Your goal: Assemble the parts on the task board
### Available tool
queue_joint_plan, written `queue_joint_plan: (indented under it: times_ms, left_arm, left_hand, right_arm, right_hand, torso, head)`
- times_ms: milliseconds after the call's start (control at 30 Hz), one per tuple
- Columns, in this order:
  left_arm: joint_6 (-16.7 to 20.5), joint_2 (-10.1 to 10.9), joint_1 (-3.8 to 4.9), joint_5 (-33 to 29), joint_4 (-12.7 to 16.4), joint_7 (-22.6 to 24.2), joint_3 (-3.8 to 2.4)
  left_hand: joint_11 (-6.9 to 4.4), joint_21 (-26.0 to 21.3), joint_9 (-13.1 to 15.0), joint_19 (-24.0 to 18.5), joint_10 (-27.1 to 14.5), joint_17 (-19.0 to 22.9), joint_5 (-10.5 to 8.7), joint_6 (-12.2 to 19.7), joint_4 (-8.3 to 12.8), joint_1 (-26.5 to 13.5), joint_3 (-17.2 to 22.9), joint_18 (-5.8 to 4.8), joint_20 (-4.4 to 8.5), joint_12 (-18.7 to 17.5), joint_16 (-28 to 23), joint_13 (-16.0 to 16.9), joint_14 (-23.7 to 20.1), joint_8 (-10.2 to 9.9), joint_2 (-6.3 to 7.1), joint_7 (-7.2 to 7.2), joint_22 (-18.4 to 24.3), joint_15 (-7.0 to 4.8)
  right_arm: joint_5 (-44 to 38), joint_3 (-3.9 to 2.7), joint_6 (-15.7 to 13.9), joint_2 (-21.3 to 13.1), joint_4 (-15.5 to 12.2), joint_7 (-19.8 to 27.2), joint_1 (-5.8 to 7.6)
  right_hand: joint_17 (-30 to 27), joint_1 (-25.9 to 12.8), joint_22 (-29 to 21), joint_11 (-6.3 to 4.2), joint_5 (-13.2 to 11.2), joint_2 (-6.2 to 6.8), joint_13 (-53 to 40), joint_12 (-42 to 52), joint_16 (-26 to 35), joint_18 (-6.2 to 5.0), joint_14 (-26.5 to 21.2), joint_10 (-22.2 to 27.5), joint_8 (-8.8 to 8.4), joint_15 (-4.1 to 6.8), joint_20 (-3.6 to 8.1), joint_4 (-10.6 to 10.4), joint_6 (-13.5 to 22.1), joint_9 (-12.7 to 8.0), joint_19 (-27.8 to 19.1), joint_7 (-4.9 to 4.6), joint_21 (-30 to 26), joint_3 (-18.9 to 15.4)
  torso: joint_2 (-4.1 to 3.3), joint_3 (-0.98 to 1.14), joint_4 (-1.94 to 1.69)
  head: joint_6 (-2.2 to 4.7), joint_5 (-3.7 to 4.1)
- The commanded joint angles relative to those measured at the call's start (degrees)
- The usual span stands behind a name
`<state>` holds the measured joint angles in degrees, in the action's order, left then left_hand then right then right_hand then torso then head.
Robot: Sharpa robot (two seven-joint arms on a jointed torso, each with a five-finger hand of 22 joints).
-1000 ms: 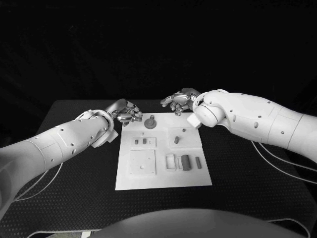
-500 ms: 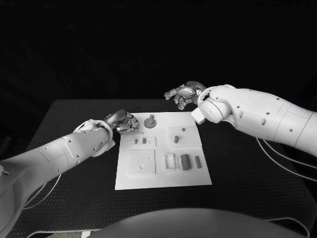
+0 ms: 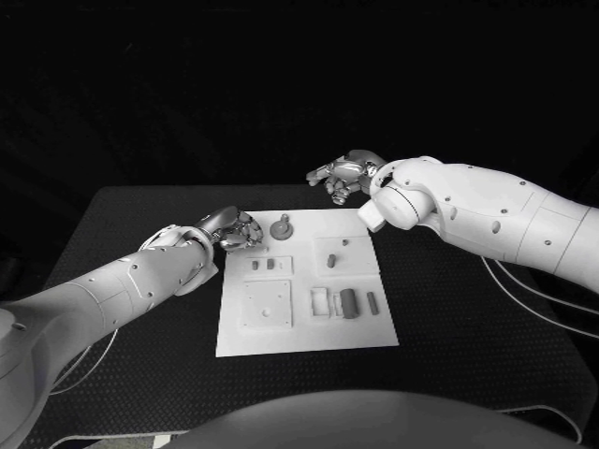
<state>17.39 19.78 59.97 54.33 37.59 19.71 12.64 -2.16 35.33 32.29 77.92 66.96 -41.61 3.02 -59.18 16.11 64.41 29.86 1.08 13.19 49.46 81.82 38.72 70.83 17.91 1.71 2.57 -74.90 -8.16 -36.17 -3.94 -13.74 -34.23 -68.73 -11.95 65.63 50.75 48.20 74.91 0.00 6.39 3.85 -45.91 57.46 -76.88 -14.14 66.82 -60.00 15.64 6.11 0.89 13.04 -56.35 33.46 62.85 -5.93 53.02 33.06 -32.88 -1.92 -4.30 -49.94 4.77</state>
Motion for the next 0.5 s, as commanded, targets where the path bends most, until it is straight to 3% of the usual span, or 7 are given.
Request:
queue_joint_plan:
  times_ms: [33, 500]
  left_arm:
    - [-0.53, -0.26, -0.15, -0.52, -0.24, 0.96, 0.00]
    - [-1.77, -1.51, -0.26, -2.34, -1.58, 0.94, -0.03]
  left_hand:
    - [-0.23, 0.26, 1.19, -0.09, 0.21, -0.05, 0.10, -1.66, -0.04, -0.07, 0.25, 4.03, 0.49, -0.03, -0.16, -0.10, -0.06, 0.11, -0.51, 1.45, -1.09, -0.47]
    - [-0.21, 0.26, 1.22, -0.10, 0.24, -0.08, 0.10, -1.60, -0.09, -0.08, 0.22, 3.99, 0.50, -0.06, -0.14, -0.15, -0.04, 0.08, -0.56, 1.47, -1.11, -0.45]
  right_arm:
    - [-0.62, -0.04, 0.22, -0.06, -0.48, 0.59, 0.06]
    - [-0.76, -0.04, 0.06, -0.47, -1.53, 0.36, 0.25]
  right_hand:
    - [-0.07, -0.57, 0.58, -0.02, 0.10, 0.08, 0.05, -0.29, 0.31, -0.86, -0.27, 0.51, -0.23, 0.02, 0.14, -0.05, 0.00, 0.06, -0.08, -0.39, -0.16, 0.01]
    - [-0.07, -0.59, 0.56, -0.02, 0.10, 0.10, 0.04, -0.28, 0.32, -0.86, -0.28, 0.53, -0.25, 0.01, 0.15, -0.06, 0.02, 0.07, -0.06, -0.40, -0.18, 0.04]
  torso:
    - [-0.15, 0.00, 0.16]
    - [-0.40, -0.05, 0.36]
  head:
    - [0.01, 0.12]
    - [-0.06, 0.56]
